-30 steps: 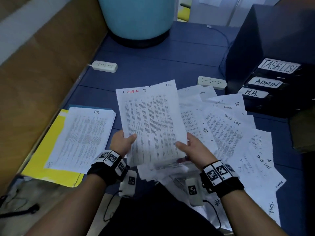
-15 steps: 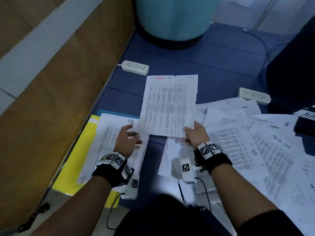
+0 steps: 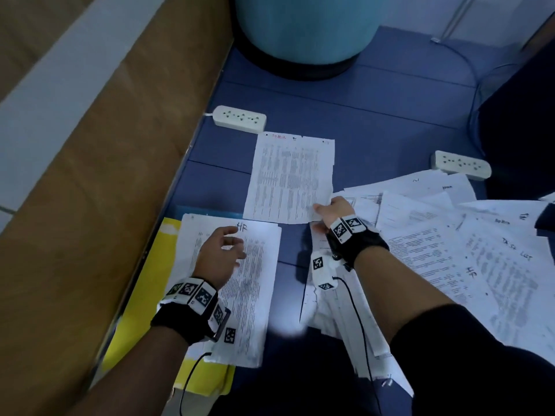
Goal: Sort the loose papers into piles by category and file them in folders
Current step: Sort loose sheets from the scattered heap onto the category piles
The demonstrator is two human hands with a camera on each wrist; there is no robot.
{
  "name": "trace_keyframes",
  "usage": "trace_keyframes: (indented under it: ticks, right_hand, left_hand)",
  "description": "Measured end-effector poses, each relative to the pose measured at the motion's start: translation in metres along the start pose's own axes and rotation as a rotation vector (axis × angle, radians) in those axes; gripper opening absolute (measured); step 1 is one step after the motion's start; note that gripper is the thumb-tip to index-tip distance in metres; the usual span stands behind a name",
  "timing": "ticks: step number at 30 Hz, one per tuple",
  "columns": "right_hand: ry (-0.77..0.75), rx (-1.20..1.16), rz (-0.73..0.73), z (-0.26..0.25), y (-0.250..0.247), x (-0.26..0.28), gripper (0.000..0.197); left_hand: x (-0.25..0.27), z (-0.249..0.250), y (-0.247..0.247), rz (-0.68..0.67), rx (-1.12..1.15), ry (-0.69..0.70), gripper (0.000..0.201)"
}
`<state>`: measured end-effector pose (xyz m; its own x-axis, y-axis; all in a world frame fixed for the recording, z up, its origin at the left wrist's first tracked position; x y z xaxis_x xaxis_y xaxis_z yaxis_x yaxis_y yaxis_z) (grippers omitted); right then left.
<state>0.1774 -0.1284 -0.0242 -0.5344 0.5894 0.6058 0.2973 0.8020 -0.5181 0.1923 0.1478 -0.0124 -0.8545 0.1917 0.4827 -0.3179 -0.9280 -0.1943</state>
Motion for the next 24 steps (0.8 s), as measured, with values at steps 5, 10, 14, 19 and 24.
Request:
trace_keyframes:
  ticks: [5, 10, 14, 19, 24]
  right_hand:
    - [-0.116, 0.132, 0.018, 0.021, -0.062, 0.035, 0.033]
    - [-0.099, 0.176, 0.075, 0.088, -0.144, 0.059, 0.023]
    - [0.027, 0.213, 0.221, 0.163, -0.212, 0.071, 0.046]
    - [0.162, 0.232, 0.302, 0.238, -0.245, 0.069, 0.074]
    - [0.076, 0.218, 0.310, 0.256, -0.242, 0.063, 0.060]
  left_hand:
    - [0.005, 0.021, 0.051, -0.113, -0.035, 0.071, 0.026]
    - [0.019, 0.042, 0.129, -0.280, -0.113, 0.174, 0.026]
    - [0.045, 0.041, 0.190, -0.381, -0.285, 0.289, 0.027]
    - [0.068, 0.019, 0.241, -0.467, -0.580, 0.274, 0.040]
    - [0.080, 0.005, 0.254, -0.418, -0.709, 0.236, 0.040]
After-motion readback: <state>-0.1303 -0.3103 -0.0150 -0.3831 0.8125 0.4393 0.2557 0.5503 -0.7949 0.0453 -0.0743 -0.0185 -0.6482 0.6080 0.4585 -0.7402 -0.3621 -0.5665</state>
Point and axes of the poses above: each hand's wrist, its own x-axis away from the middle knuckle, its own y-axis out of the palm, z = x × y, the point moved 5 cm from there along -x, towards the middle knuckle, and after that the axes turned 1 degree about -z, right-handed, at the moved point
